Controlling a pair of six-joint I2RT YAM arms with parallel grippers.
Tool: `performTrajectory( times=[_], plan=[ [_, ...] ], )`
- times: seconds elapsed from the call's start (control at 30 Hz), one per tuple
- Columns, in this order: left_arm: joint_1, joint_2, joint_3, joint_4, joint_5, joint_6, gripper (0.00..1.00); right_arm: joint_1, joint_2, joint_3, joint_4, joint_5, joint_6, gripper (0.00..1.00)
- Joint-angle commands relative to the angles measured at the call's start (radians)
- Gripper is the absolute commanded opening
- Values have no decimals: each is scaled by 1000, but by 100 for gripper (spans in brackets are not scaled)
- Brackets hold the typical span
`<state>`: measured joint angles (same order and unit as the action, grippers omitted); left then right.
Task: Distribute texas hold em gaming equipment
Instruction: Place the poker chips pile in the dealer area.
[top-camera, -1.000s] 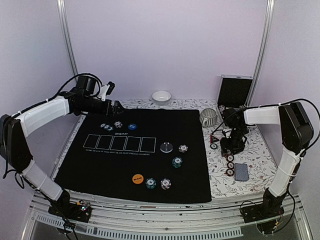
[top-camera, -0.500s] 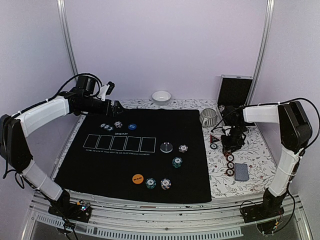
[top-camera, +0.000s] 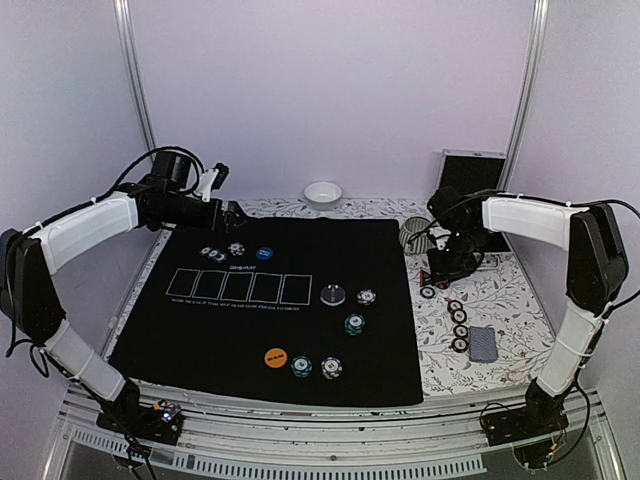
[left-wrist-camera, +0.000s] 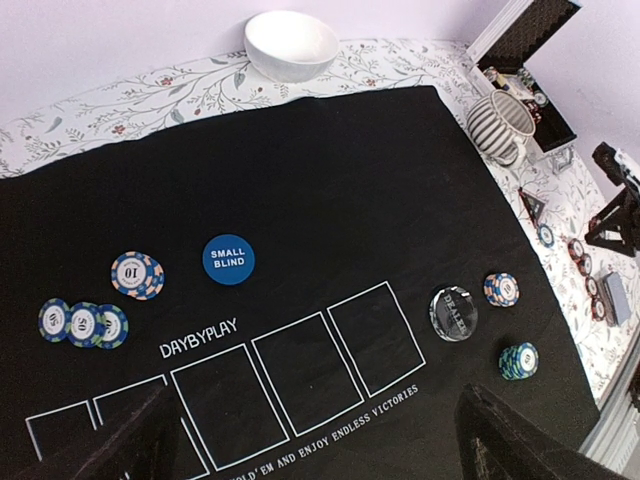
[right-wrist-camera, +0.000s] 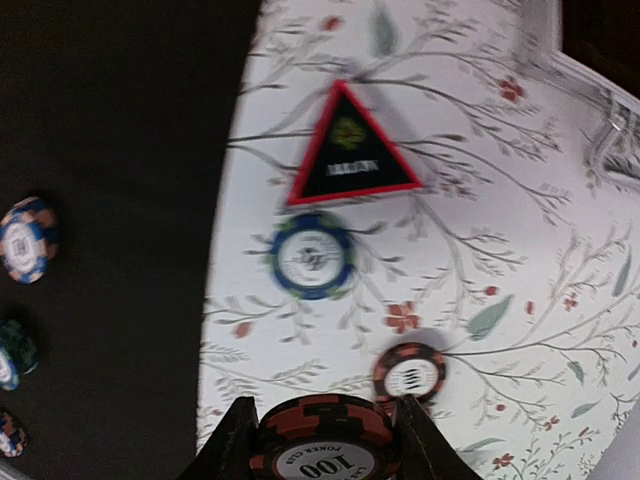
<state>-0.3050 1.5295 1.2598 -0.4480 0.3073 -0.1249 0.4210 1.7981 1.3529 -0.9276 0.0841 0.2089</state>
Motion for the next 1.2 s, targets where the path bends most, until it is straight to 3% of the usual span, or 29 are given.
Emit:
performTrajectory(
  times=[0.0, 0.17, 0.47, 0.57, 0.67, 0.83, 1.03, 1.17],
  plan=[
    [13, -8, -16, 15, 17, -4, 98, 173, -7, 58, 14, -88, -22, 4],
    [14, -8, -16, 15, 23, -4, 98, 285, 119, 113, 21, -79, -2, 4],
    [15, -10, -16, 15, 21, -2, 98, 373, 274, 175, 16, -46, -9, 6],
    [16, -8, -15, 15, 22, -4, 98, 378, 288, 176, 21, -42, -10, 17],
    [16, -6, -16, 15, 23, -4, 98, 382, 291, 179, 17, -30, -7, 43],
    [18, -5, -16, 15, 25, -4, 98, 384, 275, 187, 5, -23, -8, 71],
    [18, -4, -17, 15, 26, -4, 98, 378, 171, 176, -31, 20, 15, 80],
    [20, -5, -16, 15, 28, -4, 98, 301, 45, 78, -76, 63, 74, 80]
  ],
)
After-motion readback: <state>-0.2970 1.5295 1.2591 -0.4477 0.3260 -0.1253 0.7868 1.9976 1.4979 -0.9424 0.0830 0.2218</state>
